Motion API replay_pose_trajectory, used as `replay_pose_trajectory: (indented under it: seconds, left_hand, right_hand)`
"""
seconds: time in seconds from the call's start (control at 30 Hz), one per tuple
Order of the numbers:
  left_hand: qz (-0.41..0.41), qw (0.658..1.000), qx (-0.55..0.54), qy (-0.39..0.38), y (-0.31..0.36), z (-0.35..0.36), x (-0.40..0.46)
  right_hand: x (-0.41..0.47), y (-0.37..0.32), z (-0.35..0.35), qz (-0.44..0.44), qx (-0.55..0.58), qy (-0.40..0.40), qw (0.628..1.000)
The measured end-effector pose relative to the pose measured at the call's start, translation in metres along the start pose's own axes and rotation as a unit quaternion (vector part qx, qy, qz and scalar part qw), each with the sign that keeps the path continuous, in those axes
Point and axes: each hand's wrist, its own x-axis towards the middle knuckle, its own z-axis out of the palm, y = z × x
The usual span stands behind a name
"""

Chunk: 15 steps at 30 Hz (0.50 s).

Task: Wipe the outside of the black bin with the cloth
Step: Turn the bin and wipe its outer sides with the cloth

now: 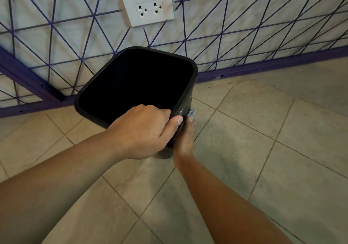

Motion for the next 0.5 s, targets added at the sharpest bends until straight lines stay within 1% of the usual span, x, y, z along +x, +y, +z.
replay_pose_trajectory:
  seconds: [0.07, 0.1, 0.23, 0.37, 0.43, 0.5]
  left_hand:
    - [0.004, 1.0, 0.008, -0.002, 0.0, 0.0, 0.001]
    - [0.007, 1.0, 0.012, -0.004, -0.001, 0.001, 0.001]
    - [0.017, 1.0, 0.023, -0.006, -0.002, 0.0, -0.001]
    - [0.015, 1.0, 0.014, -0.007, -0.003, -0.001, -0.001]
    - [0.016, 1.0, 0.001, -0.006, -0.003, 0.0, -0.002]
    - [0.019, 1.0, 0.005, -0.004, -0.004, -0.001, -0.001]
  right_hand:
    - [0.011, 0.002, 0.0, 0.013, 0.029, 0.013, 0.999]
    - [0.013, 0.0, 0.001, 0.02, 0.024, 0.017, 0.999]
    - [-0.005, -0.011, 0.005, -0.008, 0.001, -0.005, 1.0]
    - [0.02, -0.002, 0.0, -0.007, 0.03, 0.004, 1.0]
    - [0.0, -0.02, 0.006, -0.015, 0.005, -0.008, 1.0]
    - [-0.016, -0.025, 0.005, -0.027, -0.007, -0.003, 1.0]
